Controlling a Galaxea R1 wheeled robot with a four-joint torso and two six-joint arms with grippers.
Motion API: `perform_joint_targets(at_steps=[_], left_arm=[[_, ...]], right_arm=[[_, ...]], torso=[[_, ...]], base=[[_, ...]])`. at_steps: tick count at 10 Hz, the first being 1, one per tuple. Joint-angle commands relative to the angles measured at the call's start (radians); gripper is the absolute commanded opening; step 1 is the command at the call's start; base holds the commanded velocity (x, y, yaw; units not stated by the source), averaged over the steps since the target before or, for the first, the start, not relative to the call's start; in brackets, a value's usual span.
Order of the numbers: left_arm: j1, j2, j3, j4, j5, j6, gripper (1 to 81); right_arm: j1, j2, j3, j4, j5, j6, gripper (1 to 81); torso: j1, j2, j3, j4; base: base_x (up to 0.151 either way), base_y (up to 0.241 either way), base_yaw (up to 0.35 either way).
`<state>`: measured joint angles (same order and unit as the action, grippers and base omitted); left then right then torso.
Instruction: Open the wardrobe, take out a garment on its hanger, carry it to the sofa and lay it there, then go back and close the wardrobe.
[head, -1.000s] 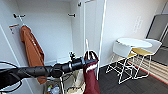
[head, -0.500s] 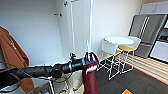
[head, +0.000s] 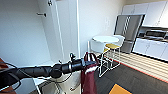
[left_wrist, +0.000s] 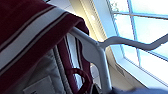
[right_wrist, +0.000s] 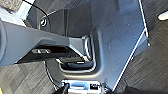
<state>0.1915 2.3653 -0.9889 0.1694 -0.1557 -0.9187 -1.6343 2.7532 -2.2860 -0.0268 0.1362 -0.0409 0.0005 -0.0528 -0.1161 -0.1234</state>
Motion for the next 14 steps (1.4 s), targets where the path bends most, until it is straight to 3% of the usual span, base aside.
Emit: perform_joint_targets(at_steps=[1, 14], left_arm=[[-0.180, 0.002, 0.055, 0.058, -0.096, 0.026, 1.0], [-0.180, 0.066, 0.058, 0.071, -0.096, 0.027, 1.0]], right_arm=[[0.026, -0.048, 0.021, -0.002, -0.041, -0.001, 81.1], [0.030, -0.013, -0.029, -0.001, -0.043, 0.001, 81.1]], torso=[[0.000, 0.000, 0.000, 0.000], [0.000, 0.000, 0.000, 0.000]], base=[[0.000, 0.000, -0.344], [0.000, 0.000, -0.352]])
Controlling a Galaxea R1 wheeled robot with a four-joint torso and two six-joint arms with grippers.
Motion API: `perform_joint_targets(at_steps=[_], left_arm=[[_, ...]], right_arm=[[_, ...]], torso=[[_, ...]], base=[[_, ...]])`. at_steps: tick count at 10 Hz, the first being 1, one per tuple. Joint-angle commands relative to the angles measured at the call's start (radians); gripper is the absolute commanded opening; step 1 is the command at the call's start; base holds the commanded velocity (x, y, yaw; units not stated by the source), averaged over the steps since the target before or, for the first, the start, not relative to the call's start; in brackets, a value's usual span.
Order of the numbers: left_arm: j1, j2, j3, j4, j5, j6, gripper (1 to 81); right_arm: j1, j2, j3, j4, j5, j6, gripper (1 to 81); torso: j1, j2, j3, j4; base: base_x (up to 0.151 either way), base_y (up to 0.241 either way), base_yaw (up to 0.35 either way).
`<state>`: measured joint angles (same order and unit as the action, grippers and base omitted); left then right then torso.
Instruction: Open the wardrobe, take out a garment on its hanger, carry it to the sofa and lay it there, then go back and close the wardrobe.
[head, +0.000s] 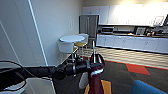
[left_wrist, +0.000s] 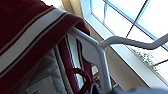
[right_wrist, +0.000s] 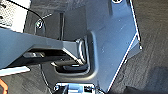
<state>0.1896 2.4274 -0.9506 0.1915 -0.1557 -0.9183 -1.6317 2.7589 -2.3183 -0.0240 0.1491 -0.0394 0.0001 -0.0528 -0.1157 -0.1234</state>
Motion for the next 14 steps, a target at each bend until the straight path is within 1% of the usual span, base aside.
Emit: perform_joint_targets(at_steps=[1, 10, 14], left_arm=[[-0.178, 0.003, 0.021, 0.051, -0.096, 0.029, 1.0], [-0.178, -0.010, 0.029, 0.051, -0.096, 0.027, 1.0], [-0.178, -0.014, 0.030, 0.052, -0.096, 0.027, 1.0]], right_arm=[[0.025, -0.016, 0.001, -0.004, -0.056, -0.001, 81.1], [0.023, -0.009, -0.016, -0.005, -0.056, -0.001, 81.1], [0.022, 0.014, -0.045, -0.008, -0.056, -0.001, 81.1]], torso=[[0.000, 0.000, 0.000, 0.000], [0.000, 0.000, 0.000, 0.000], [0.000, 0.000, 0.000, 0.000]], base=[[0.000, 0.000, -0.363], [0.000, 0.000, -0.371], [0.000, 0.000, -0.378]])
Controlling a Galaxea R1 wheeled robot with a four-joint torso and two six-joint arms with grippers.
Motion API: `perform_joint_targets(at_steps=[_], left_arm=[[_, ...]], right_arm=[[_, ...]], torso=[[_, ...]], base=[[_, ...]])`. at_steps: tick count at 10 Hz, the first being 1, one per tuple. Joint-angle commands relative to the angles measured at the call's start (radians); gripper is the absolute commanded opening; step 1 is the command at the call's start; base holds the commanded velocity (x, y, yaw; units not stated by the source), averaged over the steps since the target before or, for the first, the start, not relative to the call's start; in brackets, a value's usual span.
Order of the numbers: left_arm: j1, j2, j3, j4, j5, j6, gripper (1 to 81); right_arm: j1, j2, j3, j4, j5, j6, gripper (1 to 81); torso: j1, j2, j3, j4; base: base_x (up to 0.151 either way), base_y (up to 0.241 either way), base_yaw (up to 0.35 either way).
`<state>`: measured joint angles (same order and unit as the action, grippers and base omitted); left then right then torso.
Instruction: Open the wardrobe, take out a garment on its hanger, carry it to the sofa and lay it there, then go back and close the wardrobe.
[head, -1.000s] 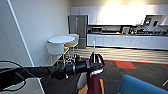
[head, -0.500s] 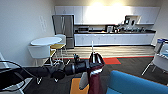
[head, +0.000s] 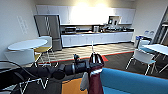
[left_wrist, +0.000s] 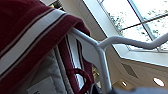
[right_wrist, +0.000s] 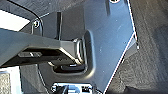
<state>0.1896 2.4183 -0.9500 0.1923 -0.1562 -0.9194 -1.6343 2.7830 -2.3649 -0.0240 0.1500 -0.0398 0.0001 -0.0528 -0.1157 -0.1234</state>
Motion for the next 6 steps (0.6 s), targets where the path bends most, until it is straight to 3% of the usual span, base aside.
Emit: perform_joint_targets(at_steps=[1, 6], left_arm=[[-0.178, -0.008, 0.031, 0.050, -0.095, 0.028, 1.0], [-0.178, -0.011, 0.036, 0.052, -0.095, 0.028, 1.0]], right_arm=[[0.024, -0.008, -0.005, -0.008, -0.056, 0.000, 81.1], [0.024, -0.004, -0.005, -0.010, -0.056, 0.000, 81.1]], torso=[[0.000, 0.000, 0.000, 0.000], [0.000, 0.000, 0.000, 0.000]], base=[[0.000, 0.000, -0.378], [0.000, 0.000, -0.379]])
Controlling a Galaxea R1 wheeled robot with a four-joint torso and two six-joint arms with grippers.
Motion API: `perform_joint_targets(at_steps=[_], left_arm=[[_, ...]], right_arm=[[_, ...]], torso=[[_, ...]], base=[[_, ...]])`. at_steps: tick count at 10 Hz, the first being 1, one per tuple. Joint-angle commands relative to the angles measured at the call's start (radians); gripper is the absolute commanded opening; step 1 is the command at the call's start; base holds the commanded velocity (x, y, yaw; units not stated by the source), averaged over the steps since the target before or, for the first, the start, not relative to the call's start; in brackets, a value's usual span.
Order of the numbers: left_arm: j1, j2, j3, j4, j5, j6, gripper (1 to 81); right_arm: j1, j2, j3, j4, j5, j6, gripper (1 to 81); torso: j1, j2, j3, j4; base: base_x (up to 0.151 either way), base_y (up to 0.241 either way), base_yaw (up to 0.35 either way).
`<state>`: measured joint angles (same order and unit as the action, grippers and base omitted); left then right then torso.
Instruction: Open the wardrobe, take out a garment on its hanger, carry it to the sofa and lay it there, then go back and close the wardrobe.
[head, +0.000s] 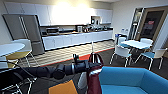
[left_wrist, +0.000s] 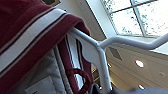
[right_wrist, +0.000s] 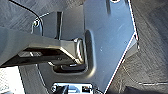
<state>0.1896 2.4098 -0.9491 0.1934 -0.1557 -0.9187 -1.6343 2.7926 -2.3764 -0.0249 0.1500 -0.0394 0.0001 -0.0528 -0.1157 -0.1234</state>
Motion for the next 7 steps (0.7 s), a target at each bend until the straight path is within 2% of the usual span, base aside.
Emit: perform_joint_targets(at_steps=[1, 7], left_arm=[[-0.178, -0.004, 0.036, 0.050, -0.096, 0.027, 1.0], [-0.178, -0.023, 0.044, 0.050, -0.094, 0.027, 1.0]], right_arm=[[0.023, -0.014, 0.007, -0.009, -0.056, -0.001, 81.1], [0.021, -0.009, 0.005, -0.012, -0.056, -0.001, 81.1]], torso=[[0.000, 0.000, 0.000, 0.000], [0.000, 0.000, 0.000, 0.000]], base=[[0.000, 0.000, -0.379], [0.000, 0.000, -0.379]])
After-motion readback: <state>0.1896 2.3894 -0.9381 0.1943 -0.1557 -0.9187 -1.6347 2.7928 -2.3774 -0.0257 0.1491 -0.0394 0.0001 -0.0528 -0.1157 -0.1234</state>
